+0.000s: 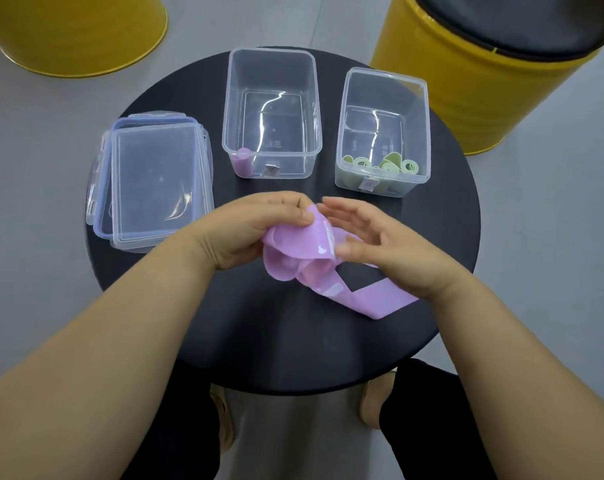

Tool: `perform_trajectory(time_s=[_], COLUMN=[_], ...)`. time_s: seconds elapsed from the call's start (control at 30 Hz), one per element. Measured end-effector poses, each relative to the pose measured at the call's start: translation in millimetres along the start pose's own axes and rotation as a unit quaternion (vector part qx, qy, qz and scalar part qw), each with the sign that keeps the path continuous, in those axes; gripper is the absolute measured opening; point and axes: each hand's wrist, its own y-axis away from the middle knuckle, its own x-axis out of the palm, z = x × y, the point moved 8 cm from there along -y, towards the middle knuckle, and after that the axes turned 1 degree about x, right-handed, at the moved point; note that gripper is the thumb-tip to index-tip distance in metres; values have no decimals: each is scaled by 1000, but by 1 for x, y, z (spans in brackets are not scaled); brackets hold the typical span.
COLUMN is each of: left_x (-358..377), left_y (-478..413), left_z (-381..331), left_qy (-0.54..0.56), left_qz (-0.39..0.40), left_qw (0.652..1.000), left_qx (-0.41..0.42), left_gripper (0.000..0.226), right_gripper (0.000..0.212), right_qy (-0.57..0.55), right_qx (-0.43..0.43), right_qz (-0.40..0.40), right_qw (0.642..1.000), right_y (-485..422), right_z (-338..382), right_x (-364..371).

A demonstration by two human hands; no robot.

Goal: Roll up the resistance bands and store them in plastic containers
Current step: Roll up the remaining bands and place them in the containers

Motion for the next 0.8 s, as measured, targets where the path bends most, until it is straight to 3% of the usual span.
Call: perform_trajectory(time_s=[0.07,0.2,0.27,0.4,0.43,0.53,0.57,0.63,0.73,0.8], left_x=[3,-13,-24,-33,-35,-37,-36,-37,-35,-30], left_y=[-1,-2,-3,-3,-3,-4,-3,0,8,17], left_z=[0,1,3,7,7,3,0,-8,-16,-21], left_qy=[-4,-132,-183,-149,-133,-77,-58,-20,26,29], left_qz=[5,-72,-105,-92,-92,-92,-93,-103,-131,-151], left_qw=[1000,988,976,983,986,993,994,994,990,987], left_qx=[-7,-32,-45,-47,-41,-16,-7,22,50,54], left_gripper=[10,24,34,65,64,17,10,14,23,25], right_gripper=[59,21,12,14,16,17,15,13,43,44], right_qy=[10,10,14,-18,-22,-41,-48,-43,1,31], right_qx=[-7,10,17,18,18,16,19,14,12,12], right_qz=[41,-47,-74,-98,-103,-108,-107,-87,-18,2], right_qw=[999,999,997,995,994,993,993,995,1000,999], right_y=[0,-1,0,2,2,2,3,5,12,20], right_z=[6,9,5,1,1,0,0,3,8,14], right_x=[11,-6,-16,-29,-32,-36,-37,-34,-25,-20])
